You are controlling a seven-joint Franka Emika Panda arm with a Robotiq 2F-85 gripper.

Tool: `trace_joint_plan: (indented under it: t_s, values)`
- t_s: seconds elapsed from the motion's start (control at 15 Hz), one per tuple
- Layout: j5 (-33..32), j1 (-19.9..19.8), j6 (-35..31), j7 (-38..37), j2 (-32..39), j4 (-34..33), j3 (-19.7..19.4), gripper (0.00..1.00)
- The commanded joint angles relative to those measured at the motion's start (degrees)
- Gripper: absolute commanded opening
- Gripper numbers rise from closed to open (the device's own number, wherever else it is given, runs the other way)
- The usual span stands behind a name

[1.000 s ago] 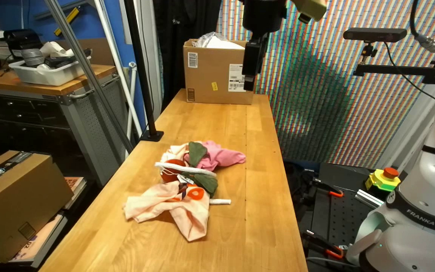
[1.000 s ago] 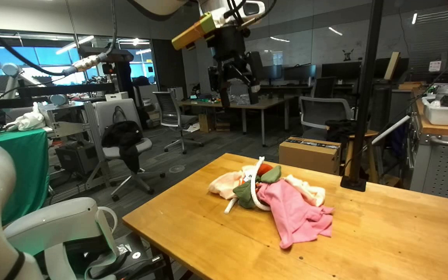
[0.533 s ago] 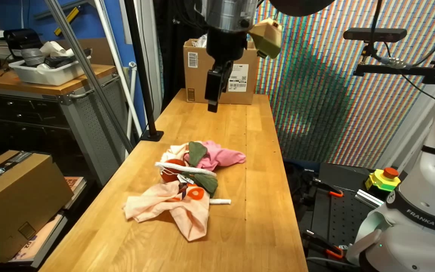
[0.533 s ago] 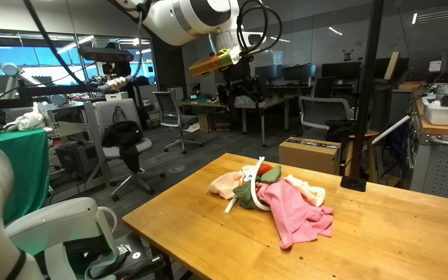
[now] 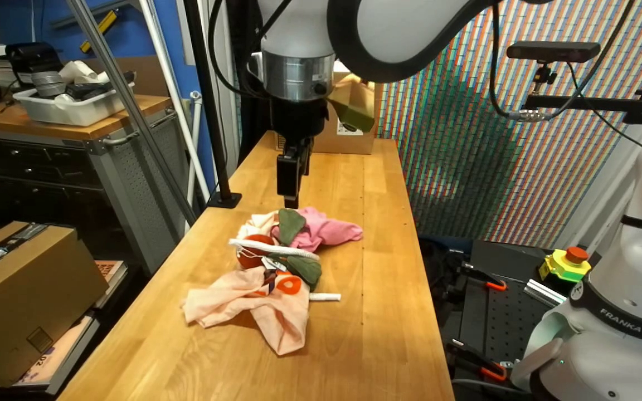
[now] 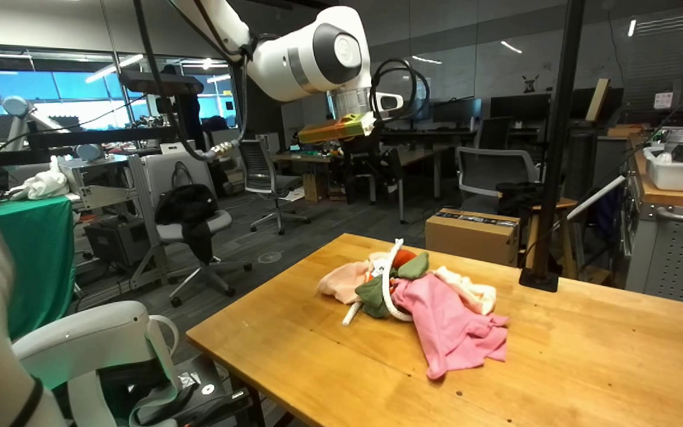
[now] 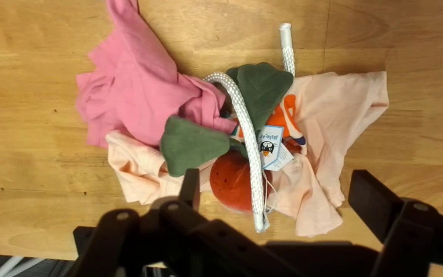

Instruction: Separate the objects on the table.

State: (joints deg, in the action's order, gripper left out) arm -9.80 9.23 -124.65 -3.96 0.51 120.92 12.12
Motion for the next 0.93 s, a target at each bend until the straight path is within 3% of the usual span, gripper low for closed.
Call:
trace_joint_plan:
  t_s: [0.0,0.87]
  values:
    - [0.13,0.99,-1.75,3.04,3.32,-1.73,-0.32,1.0]
    - [-3.29,2.58,-11.77,5.11,13.13,-1.53,-0.79,1.0]
